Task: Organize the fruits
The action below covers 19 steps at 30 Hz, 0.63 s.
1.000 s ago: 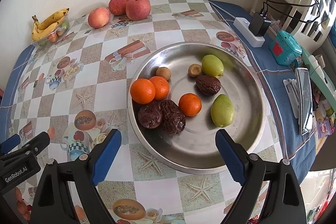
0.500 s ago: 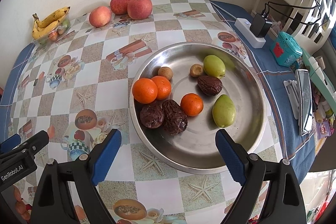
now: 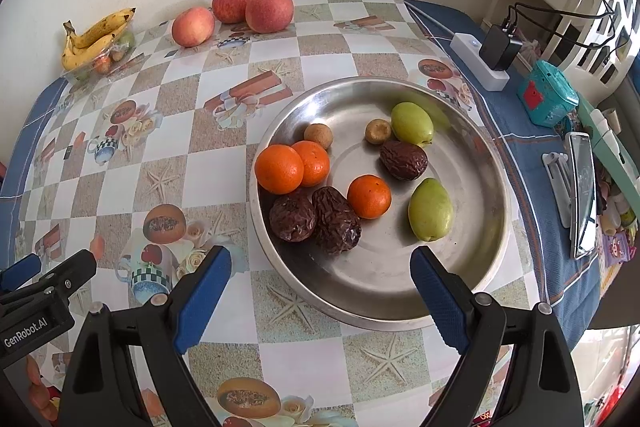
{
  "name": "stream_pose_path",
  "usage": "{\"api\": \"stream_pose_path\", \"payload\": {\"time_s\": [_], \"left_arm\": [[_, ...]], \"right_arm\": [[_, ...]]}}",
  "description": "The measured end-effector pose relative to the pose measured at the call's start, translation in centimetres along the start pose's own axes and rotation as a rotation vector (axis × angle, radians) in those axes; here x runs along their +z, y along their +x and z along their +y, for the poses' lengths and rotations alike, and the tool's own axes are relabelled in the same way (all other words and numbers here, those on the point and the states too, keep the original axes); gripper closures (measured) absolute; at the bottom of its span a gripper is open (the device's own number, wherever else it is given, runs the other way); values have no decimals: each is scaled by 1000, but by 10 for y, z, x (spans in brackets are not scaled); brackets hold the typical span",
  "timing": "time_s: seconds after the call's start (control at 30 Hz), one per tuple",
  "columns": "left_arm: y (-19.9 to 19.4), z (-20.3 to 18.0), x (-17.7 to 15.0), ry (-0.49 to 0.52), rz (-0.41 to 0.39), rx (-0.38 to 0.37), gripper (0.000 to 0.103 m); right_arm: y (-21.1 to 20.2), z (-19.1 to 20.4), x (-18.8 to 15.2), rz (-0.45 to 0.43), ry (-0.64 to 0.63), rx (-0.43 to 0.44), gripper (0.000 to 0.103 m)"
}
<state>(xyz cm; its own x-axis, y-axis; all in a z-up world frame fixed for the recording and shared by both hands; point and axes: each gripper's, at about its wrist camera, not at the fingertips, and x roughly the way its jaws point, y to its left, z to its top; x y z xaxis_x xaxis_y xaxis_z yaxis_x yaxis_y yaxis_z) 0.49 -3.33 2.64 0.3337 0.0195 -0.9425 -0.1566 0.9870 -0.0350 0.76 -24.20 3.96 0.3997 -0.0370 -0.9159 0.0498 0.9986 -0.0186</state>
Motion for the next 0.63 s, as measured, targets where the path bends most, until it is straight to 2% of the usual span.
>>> {"api": "stream_pose_path", "payload": {"time_s": [0.63], "left_arm": [[1,4,-1,-23,5,-1,0]], "right_arm": [[1,0,0,1,-1,2,12]]}}
